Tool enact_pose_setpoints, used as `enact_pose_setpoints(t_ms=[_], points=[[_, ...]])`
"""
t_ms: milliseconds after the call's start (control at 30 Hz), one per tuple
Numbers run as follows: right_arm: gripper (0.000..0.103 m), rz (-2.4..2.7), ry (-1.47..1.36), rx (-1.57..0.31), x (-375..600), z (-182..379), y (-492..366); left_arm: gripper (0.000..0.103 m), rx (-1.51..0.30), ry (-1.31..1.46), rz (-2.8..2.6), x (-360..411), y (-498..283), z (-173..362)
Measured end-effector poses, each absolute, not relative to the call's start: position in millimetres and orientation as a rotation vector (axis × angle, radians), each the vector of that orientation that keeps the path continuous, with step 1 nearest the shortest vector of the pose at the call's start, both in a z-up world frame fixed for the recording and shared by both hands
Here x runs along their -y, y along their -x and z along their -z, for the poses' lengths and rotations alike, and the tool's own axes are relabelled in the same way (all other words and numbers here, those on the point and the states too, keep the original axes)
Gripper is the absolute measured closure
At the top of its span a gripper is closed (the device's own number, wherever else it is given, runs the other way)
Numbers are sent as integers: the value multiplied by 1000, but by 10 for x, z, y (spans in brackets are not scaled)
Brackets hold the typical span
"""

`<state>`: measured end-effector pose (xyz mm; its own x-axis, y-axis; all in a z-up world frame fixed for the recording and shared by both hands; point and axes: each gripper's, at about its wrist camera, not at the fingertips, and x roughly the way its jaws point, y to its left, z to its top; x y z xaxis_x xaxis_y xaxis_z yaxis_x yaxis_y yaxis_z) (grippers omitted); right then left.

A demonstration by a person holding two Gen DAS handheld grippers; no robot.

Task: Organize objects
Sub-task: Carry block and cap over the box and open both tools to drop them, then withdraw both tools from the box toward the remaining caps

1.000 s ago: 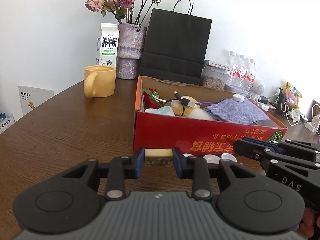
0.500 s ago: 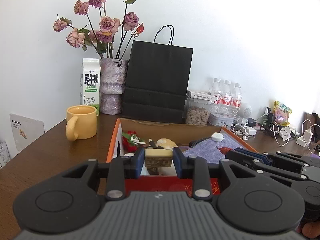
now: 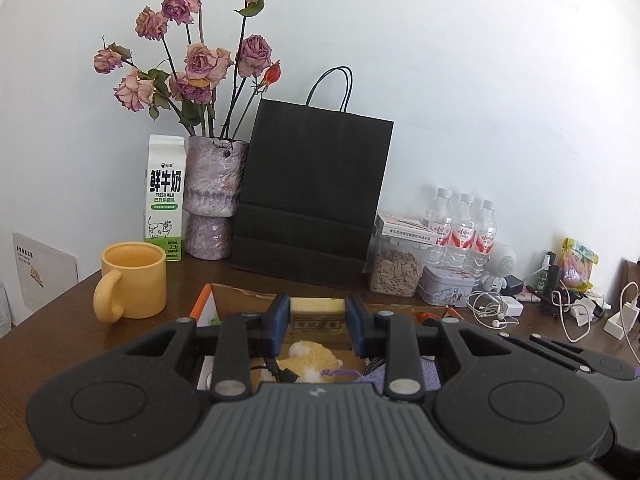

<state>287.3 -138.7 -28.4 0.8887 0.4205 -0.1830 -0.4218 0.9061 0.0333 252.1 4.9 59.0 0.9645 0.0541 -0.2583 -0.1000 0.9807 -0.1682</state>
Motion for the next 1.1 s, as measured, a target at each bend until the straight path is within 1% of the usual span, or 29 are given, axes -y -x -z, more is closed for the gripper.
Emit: enact_pose_setpoints(t_ms=[167,333,400,433,467,500,533,567,600,633,667,700,767,1100], points=[[92,-426,-12,-209,1351,350,-3113,72,-269,171,-114,-61,-2763,-486],[92,-415,29,-239,1306,445,-3193,71,-309,163,-116,-119,-2871,-370],[91,-404,39,-253,1316,468,-3200,64,-309,154,-120,-121,-2875,-350],[91,-396,42,-255,1324,479,-3193,55,-306,152,-123,-122,-2868,-346],[88,-385,43,-255,1333,482,-3187,46,-301,153,-126,-128,-2858,-346],[79,-377,43,-258,1341,483,-3183,39,-299,155,-128,-134,-2848,-348],[73,-370,42,-258,1349,483,-3175,21,-294,157,-132,-140,-2836,-350],[58,-364,42,-255,1357,485,-3166,11,-284,156,-141,-141,-2819,-354],[39,-358,44,-253,1360,486,-3157,8,-273,153,-150,-142,-2799,-357],[30,-350,48,-247,1359,486,-3145,3,-264,152,-155,-143,-2779,-360],[13,-337,53,-235,1360,483,-3127,0,-257,156,-155,-149,-2765,-362],[3,-325,57,-220,1360,483,-3105,0,-253,160,-161,-154,-2753,-360],[0,-315,60,-198,1366,472,-3067,0,-260,165,-163,-171,-2754,-361],[0,-322,63,-197,1363,457,-3018,0,-267,175,-175,-201,-2743,-335]])
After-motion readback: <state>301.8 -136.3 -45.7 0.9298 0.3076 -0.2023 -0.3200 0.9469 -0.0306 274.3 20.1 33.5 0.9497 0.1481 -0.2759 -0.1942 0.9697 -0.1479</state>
